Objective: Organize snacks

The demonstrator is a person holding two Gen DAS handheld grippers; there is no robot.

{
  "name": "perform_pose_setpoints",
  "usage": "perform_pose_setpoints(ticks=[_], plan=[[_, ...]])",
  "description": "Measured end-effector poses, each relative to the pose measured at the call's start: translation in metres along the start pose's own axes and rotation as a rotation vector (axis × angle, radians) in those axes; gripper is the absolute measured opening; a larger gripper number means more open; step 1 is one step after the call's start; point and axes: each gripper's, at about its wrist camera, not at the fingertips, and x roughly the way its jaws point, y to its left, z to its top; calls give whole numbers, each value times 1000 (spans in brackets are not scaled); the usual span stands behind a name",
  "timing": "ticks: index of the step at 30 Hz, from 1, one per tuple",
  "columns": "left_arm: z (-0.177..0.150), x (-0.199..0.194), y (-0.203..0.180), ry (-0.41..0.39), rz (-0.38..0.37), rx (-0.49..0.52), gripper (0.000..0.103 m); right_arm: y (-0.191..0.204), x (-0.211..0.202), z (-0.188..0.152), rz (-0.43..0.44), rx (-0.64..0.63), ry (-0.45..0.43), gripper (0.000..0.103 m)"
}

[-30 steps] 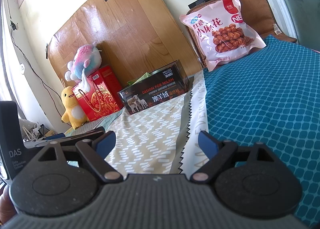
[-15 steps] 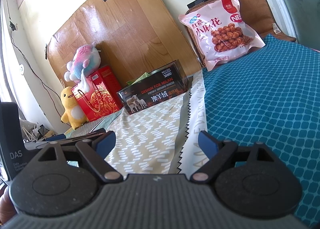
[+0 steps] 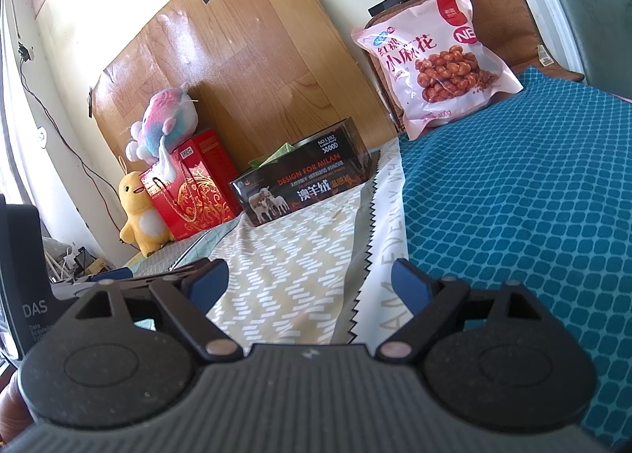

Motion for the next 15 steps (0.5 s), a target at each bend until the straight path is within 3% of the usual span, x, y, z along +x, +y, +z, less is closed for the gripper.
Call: perform_pose_setpoints(ticks=[15], plan=[[1, 0, -2, -4, 6, 16, 103, -1, 0, 1, 1, 0, 1, 91]])
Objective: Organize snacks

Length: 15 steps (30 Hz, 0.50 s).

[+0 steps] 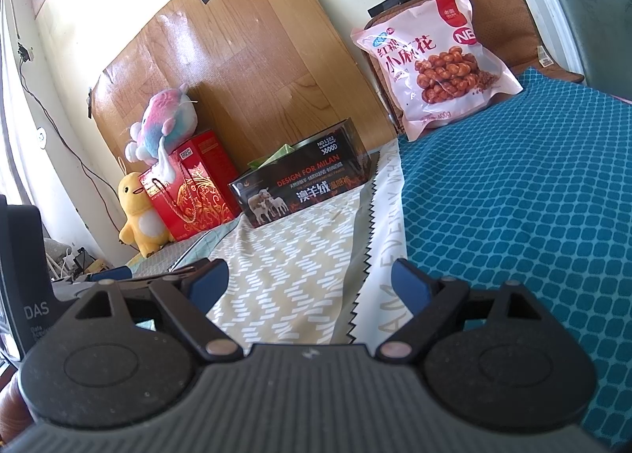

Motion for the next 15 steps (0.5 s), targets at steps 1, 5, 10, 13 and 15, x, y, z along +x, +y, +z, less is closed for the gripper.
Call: perform_pose_setpoints(ticks=[1, 5, 10, 13, 15], plan=[[0, 0, 0, 0, 0, 1, 103, 0, 0, 0, 0, 0, 0, 91], [1, 0, -1, 1, -1, 3, 103, 0, 0, 0, 0, 1, 0, 91], [1, 1, -1, 5, -4, 4, 103, 0, 0, 1, 0, 0, 0, 91], [1, 2, -2, 10, -3, 6, 103, -1, 0, 1, 1, 2, 0, 91], [0, 2, -2, 13, -4, 6, 103, -1, 0, 0, 1, 3, 1, 91]])
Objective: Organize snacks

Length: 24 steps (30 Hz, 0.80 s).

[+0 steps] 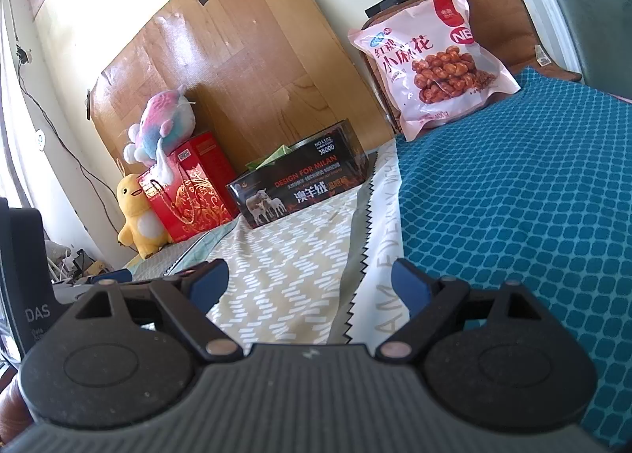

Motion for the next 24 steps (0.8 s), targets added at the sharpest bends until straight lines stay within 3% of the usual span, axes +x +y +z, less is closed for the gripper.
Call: perform_pose_setpoints(ticks=[24], plan=[[-1, 10, -7, 66, -47, -12, 103, -11, -1, -2, -13, 29, -6, 91]])
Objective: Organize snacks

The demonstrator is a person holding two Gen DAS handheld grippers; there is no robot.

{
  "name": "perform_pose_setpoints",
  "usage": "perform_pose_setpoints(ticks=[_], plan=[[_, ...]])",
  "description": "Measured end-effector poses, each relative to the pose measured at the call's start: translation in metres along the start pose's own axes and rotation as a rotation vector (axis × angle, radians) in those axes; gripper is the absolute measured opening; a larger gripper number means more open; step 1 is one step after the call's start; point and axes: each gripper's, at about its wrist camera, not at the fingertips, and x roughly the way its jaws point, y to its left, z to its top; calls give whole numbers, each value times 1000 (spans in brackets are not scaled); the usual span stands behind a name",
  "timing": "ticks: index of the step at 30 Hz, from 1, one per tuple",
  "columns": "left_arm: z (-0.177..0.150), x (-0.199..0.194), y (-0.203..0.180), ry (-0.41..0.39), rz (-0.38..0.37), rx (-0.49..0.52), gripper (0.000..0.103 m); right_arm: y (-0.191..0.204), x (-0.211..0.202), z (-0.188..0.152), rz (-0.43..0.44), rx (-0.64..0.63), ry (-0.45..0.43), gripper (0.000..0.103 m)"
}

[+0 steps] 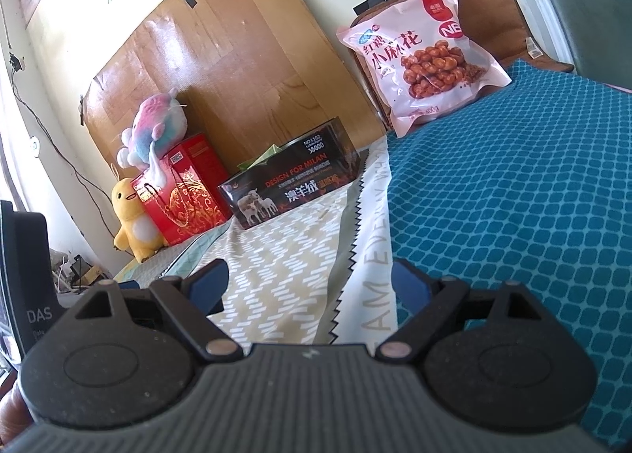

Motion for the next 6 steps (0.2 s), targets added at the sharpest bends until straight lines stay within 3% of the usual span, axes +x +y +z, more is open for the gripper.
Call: perform_pose_setpoints(ticks=[6], plan=[[7, 7, -1, 12, -78, -10, 103, 1, -1, -1, -10, -1, -8, 91]])
